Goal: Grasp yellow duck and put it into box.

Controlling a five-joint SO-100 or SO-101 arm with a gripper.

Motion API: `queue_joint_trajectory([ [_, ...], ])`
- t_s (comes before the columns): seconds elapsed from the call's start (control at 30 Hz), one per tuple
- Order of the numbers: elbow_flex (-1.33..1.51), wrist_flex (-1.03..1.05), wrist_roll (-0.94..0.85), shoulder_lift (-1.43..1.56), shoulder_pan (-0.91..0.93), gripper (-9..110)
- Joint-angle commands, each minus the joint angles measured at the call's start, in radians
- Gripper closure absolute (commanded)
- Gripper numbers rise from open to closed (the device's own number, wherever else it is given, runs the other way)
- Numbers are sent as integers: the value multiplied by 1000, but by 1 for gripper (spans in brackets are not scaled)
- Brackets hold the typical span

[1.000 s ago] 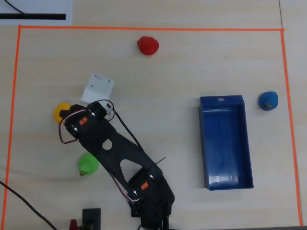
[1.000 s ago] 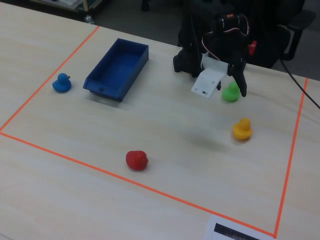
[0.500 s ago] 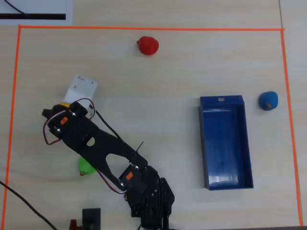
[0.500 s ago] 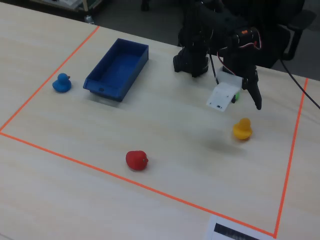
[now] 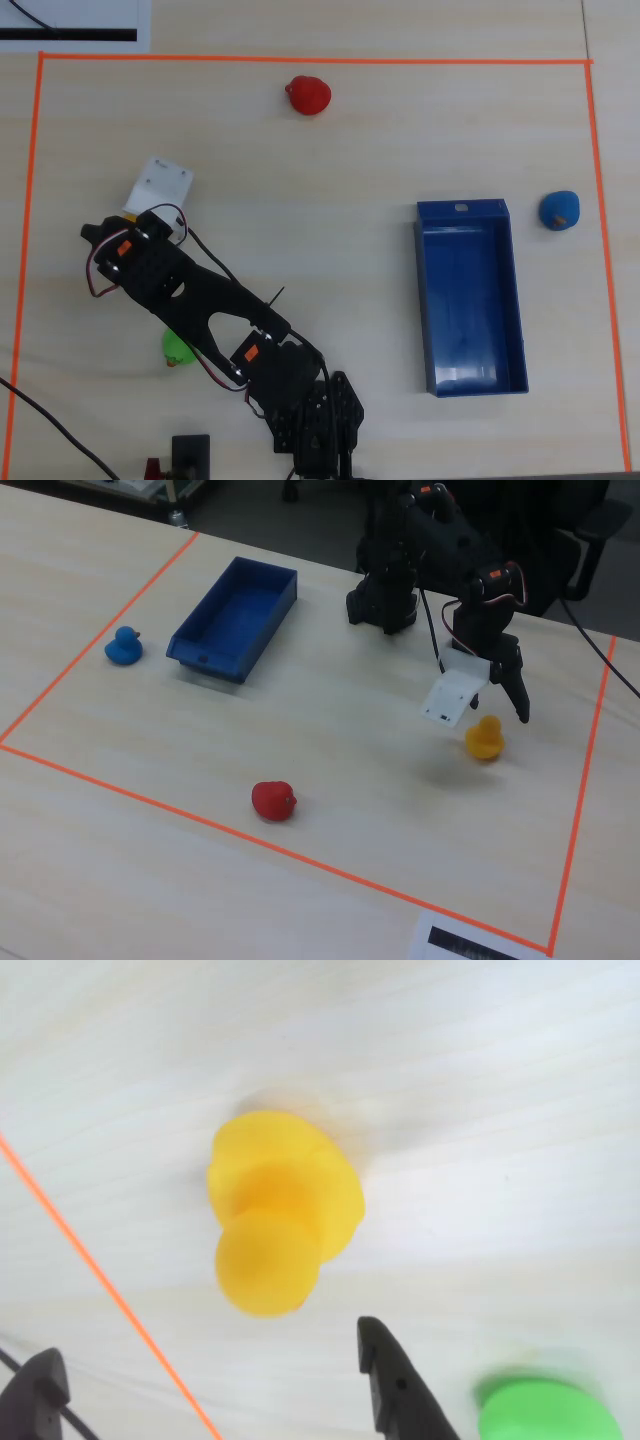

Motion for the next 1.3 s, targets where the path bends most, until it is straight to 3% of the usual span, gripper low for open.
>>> queue_joint_trajectory([
  [0.0, 21, -61, -3, -6, -5, 62],
  [0.57, 46, -193, 6, -101, 6, 66],
  [0.7, 46, -209, 6, -117, 8, 80],
  [0.77, 46, -213, 23, -114, 8, 99],
  [1.0, 86, -152, 40, 20, 23, 101],
  [1.13, 115, 29, -3, 265, 160, 101],
  [1.27, 0, 245, -196, 503, 563, 101],
])
